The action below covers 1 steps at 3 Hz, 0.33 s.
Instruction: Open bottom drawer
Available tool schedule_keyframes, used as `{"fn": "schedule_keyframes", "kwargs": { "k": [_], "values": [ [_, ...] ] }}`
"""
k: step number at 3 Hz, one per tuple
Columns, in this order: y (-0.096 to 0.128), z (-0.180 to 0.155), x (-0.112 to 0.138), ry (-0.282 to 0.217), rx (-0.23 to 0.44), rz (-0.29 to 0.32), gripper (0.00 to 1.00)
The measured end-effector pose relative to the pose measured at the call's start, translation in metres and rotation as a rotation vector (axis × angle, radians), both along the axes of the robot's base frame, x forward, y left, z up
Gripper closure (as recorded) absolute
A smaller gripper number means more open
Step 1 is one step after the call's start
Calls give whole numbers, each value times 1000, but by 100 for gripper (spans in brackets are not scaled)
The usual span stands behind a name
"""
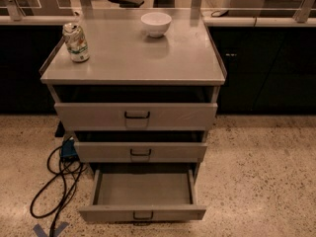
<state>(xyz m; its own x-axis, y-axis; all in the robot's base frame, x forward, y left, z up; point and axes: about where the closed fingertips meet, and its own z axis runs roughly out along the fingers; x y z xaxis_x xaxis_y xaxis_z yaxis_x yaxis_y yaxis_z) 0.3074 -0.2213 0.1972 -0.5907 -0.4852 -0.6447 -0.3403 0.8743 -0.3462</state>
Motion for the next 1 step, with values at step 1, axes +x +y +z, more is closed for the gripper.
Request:
{"fn": "schedule_keyframes", "kwargs": {
  "k": [1],
  "values": [
    [0, 0, 0, 0, 0, 0, 34]
  ]
}}
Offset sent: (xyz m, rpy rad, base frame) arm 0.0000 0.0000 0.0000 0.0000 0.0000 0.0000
